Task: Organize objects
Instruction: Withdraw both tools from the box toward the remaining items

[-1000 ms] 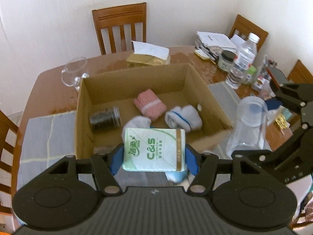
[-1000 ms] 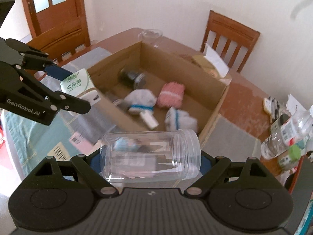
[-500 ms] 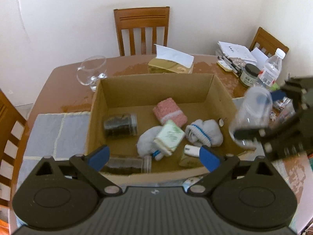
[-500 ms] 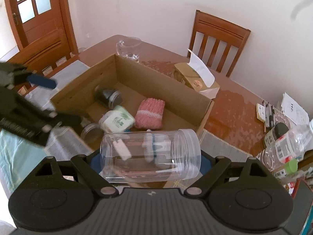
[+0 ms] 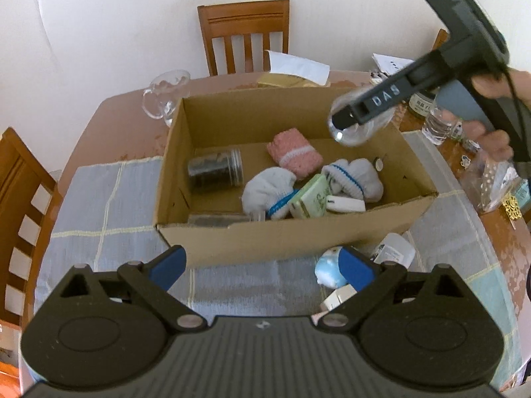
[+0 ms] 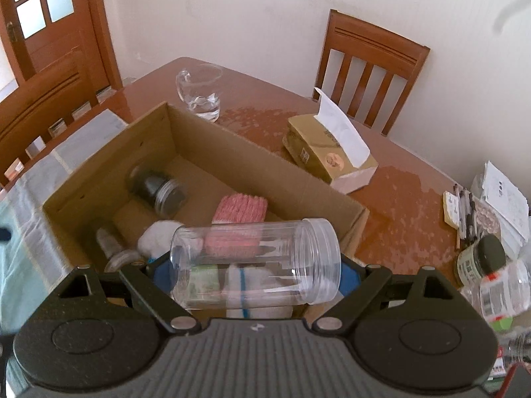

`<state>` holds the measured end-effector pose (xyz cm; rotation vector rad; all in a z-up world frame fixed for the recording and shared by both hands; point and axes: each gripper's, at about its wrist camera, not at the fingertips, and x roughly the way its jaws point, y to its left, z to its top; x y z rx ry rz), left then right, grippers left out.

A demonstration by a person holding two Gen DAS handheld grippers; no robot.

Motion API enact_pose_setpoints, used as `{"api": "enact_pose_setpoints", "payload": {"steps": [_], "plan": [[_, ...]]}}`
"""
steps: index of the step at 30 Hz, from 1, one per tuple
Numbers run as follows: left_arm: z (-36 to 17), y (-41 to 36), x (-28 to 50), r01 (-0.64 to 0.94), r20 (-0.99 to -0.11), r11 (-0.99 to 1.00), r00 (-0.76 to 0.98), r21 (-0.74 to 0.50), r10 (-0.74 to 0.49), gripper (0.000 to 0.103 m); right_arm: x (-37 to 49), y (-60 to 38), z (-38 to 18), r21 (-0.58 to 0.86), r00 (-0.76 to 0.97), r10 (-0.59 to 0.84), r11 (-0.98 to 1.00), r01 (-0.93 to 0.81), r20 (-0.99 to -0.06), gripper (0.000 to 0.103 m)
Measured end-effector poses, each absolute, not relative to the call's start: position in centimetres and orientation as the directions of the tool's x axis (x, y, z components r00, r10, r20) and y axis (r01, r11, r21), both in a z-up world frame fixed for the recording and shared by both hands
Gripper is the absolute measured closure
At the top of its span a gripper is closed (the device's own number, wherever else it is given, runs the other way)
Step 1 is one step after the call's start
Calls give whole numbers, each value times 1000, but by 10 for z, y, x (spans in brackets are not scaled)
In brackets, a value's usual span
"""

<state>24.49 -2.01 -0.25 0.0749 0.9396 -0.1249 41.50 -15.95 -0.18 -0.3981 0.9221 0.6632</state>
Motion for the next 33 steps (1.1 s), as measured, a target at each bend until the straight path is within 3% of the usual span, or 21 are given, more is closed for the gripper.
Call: {"api": "enact_pose_setpoints", "payload": {"steps": [2,26,33], "plan": [[-6,-17,243,130,-814,991,576,4,-73,5,418,-156,-5,-44,435,337,747,-663,-835,0],[-23,-3,214,99,-823,995,564,-8,-63,5,345,-192,-3,-13,444,363,762,-647,-819,0],[-33,-4,206,106,-832,994,551,-18,-73,5,312,-210,-17,57,380,389,757,-651,-839,0]]}}
